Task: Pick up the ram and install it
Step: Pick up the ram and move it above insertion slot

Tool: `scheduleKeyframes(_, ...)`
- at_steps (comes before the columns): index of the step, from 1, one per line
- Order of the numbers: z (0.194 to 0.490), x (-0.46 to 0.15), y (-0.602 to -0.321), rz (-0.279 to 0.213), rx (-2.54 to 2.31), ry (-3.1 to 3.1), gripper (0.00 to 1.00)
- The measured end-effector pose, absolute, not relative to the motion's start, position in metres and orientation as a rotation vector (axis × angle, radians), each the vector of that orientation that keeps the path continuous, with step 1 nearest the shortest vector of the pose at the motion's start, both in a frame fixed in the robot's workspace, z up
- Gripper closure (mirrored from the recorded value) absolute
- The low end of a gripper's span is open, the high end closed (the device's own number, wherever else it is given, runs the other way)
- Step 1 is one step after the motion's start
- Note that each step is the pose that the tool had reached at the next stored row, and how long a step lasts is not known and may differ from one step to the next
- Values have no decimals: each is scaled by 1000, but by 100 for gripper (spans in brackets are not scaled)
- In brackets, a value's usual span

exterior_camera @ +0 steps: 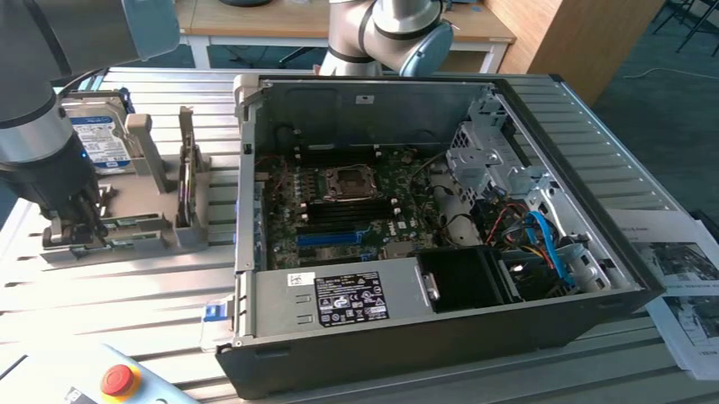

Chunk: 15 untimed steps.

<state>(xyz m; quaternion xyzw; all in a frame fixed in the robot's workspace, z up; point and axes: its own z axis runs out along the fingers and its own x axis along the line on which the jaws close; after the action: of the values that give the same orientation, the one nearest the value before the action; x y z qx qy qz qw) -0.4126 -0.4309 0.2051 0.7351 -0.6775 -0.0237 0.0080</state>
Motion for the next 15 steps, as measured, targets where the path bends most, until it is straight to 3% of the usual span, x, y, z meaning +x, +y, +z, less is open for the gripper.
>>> scheduleKeyframes(15, 205, -406, -431, -75, 2297, -2118, 76)
